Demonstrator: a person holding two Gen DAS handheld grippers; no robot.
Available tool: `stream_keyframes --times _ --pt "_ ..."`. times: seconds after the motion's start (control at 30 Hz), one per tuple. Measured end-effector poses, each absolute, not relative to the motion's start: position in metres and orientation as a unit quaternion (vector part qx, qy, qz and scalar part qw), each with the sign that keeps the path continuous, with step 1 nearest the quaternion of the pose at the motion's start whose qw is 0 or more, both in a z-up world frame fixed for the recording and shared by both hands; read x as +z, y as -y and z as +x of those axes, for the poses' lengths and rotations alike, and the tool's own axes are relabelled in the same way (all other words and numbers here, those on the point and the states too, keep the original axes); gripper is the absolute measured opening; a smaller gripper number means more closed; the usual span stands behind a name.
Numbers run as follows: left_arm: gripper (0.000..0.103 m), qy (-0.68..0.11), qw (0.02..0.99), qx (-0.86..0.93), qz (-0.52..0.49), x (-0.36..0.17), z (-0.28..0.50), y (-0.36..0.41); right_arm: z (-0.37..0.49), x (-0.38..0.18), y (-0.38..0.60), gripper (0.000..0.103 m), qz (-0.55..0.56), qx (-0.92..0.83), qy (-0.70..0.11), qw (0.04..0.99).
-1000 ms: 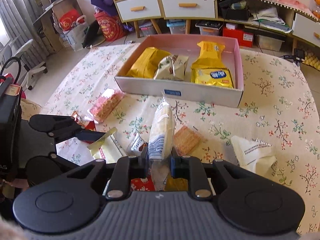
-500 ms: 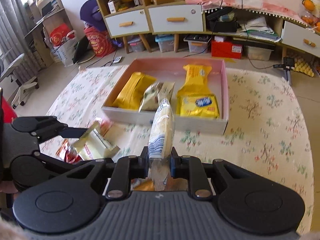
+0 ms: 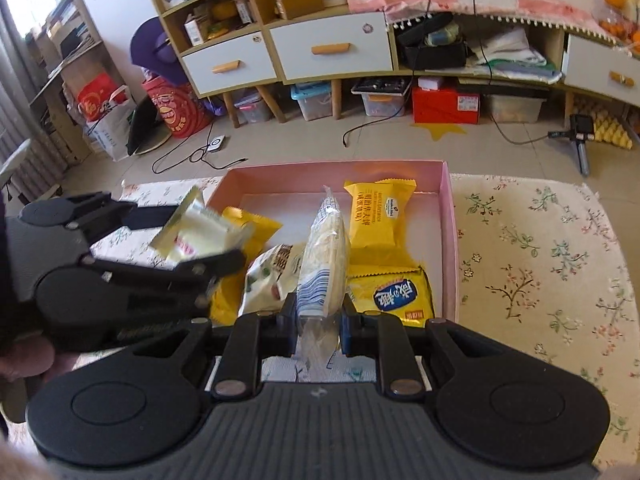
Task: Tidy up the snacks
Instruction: 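Carry both packets into the pink box and open both grippers, then move both open grippers back over the remaining snacks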
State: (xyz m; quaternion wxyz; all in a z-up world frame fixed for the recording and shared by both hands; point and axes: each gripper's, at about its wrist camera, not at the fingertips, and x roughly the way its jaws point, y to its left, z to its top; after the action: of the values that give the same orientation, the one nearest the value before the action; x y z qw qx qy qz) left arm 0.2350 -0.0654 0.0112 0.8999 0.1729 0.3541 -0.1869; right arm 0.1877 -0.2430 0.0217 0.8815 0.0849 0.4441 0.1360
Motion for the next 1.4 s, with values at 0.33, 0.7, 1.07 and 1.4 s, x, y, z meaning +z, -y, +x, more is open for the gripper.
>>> stream_keyframes --times 0.33,0.7,1.07,1.4 --pt "0.068 -0.365 0.905 -0.155 0.15 -0.014 0.27 0.085 0.194 0.003 0.242 0.017 0.111 0.151 -0.462 0.867" --pt "0.084 -0.383 0.905 -0.147 0.116 -0.017 0.275 0.079 0.189 0.007 0.24 0.034 0.081 0.144 -0.454 0.876" --pt "0.089 -0.387 0.904 -0.144 0.108 0.0 0.244 0.057 0.174 0.027 0.243 0.061 0.063 0.125 -0.442 0.886" --pt "0.09 -0.392 0.904 -0.143 0.097 0.011 0.196 0.026 0.14 0.05 0.239 0.067 0.044 0.12 -0.428 0.895"
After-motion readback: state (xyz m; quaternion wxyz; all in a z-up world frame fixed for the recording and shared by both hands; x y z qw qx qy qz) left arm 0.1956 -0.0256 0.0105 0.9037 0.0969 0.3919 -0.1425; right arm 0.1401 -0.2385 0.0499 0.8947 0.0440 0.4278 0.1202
